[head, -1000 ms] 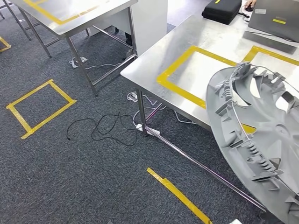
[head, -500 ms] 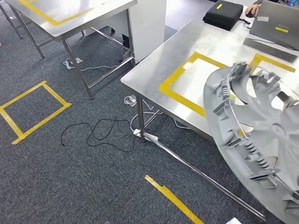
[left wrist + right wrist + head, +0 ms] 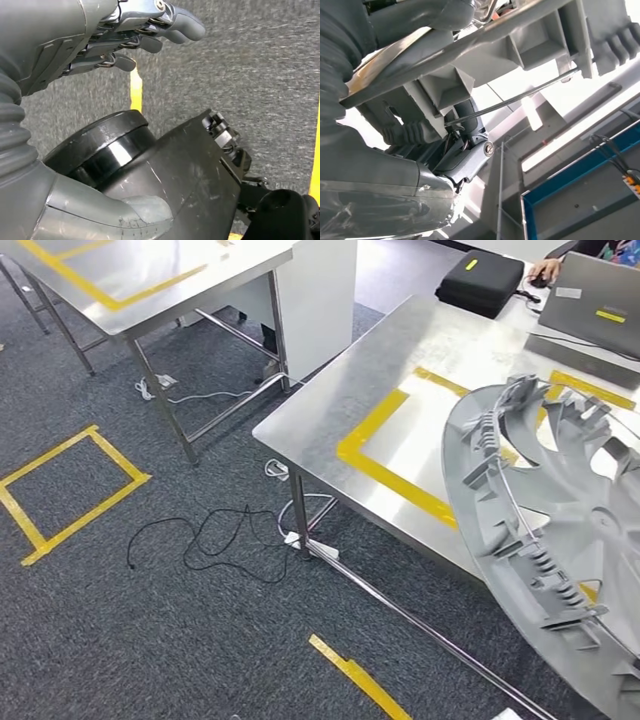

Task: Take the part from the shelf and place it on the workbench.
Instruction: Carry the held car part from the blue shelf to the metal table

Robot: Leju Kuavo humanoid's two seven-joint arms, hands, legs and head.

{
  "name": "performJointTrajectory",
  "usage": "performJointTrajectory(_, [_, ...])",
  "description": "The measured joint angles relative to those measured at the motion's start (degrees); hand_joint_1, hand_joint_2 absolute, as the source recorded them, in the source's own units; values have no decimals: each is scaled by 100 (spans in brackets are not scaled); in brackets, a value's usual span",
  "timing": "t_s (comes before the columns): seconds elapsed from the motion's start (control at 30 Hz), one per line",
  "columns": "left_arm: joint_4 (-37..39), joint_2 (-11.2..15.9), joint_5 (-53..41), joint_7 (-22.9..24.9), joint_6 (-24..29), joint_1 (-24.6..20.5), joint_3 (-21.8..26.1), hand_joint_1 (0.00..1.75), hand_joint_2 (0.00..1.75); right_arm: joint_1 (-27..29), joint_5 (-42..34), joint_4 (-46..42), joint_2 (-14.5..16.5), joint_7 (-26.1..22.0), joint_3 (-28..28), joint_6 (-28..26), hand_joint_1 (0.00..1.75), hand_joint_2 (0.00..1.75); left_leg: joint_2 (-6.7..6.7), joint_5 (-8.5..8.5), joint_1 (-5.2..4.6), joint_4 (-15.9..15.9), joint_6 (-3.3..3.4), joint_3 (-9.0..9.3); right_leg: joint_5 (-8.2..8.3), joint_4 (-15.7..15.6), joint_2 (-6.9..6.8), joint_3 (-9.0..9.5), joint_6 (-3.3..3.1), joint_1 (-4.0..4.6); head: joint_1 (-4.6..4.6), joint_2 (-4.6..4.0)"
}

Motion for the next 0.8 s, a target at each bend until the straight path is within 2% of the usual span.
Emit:
performJointTrajectory(0.03, [0,0,0,3,2,-7,0,0,175,-2,0,-1,0,6,1,0,175,175,0,-98,12,249,-32,-131,-6,-21,3,61,-18,-14,-14,0])
performJointTrajectory(0.13, [0,3,0,15,13,-1,2,0,175,-7,2,-1,0,35,-2,0,175,175,1,-507,68,1174,-108,-740,-67,-29,65,133,-42,-20,-33,0])
performJointTrajectory(0.17, [0,5,0,17,13,5,3,0,175,-6,2,-1,0,46,-2,0,175,175,1,-507,83,1286,-124,-870,-97,-29,108,163,-39,-22,-33,0])
performJointTrajectory(0.2, [0,8,0,16,11,8,3,0,175,-5,2,-1,0,54,-2,0,175,175,-1,-366,95,1204,-135,-907,-127,-28,160,204,-33,-26,-34,0])
performJointTrajectory(0.27, [0,12,0,12,3,11,3,0,175,-4,2,0,0,62,-2,0,175,175,-61,199,116,571,-146,-741,-198,-29,267,304,-4,-42,-33,0])
performJointTrajectory(0.3, [2,13,-1,9,-2,12,3,0,175,-7,2,1,0,64,-1,0,175,175,-133,354,119,269,-141,-649,-229,-27,320,343,20,-50,-33,0])
performJointTrajectory(0.37, [5,15,-1,-1,-13,17,4,0,175,-15,2,1,0,69,-1,0,175,175,-255,406,110,-48,-92,-560,-288,-21,417,337,99,-63,-48,1])
performJointTrajectory(0.4, [7,18,-2,-4,-16,21,4,0,175,-15,3,0,0,71,-1,0,175,175,-270,362,101,-63,-54,-557,-309,-27,463,325,141,-66,-54,1])
performJointTrajectory(0.43, [7,18,-2,-8,-17,20,5,0,175,-12,2,-1,0,73,-1,0,175,175,-243,400,101,-99,-11,-538,-330,-38,504,316,184,-65,-60,1])
performJointTrajectory(0.47, [7,15,-2,-10,-17,16,5,0,175,-6,2,-1,0,75,-1,0,175,175,-203,456,109,-125,28,-514,-359,-33,486,320,215,-64,-54,0])
performJointTrajectory(0.5, [7,9,-3,-14,-17,4,5,0,175,-3,0,-1,0,76,0,0,175,175,-157,464,117,-149,62,-490,-414,24,404,310,240,-58,-46,0])
performJointTrajectory(0.53, [7,-1,-3,-18,-17,-7,5,0,175,-5,-1,-1,0,76,2,0,175,175,-104,468,123,-176,97,-472,-528,195,289,232,266,-52,-30,0])
performJointTrajectory(0.6, [7,-9,-4,-22,-17,-8,5,0,175,-12,0,-1,0,75,3,0,175,175,5,441,106,-187,148,-450,-875,865,77,-127,304,-46,-5,0])
performJointTrajectory(0.63, [7,-9,-4,-22,-17,-2,5,0,175,-14,0,-1,0,75,2,0,175,175,63,422,91,-186,167,-442,-1009,1232,46,-341,317,-47,-1,0])
performJointTrajectory(0.67, [7,-9,-5,-22,-17,4,5,0,175,-14,0,-1,0,77,-2,0,175,175,120,402,75,-185,180,-427,-1034,1458,37,-493,319,-47,-4,0])
performJointTrajectory(0.7, [7,-10,-6,-22,-17,6,5,0,175,-13,0,-1,0,80,-4,0,175,175,170,381,59,-185,187,-406,-935,1475,29,-542,312,-46,-2,0])
performJointTrajectory(0.73, [7,-11,-8,-22,-17,5,5,0,175,-12,0,-1,0,83,-7,0,175,175,216,356,42,-184,191,-374,-727,1261,3,-473,294,-41,-2,0])
performJointTrajectory(0.77, [7,-15,-9,-21,-17,3,5,0,175,-11,0,-1,0,86,-7,0,175,175,260,329,26,-185,191,-333,-474,883,-65,-317,260,-30,-3,0])
performJointTrajectory(0.8, [7,-19,-10,-17,-17,2,5,0,175,-16,-1,0,0,92,-7,0,175,175,299,304,7,-186,184,-295,-300,520,-184,-152,215,-4,-6,0])
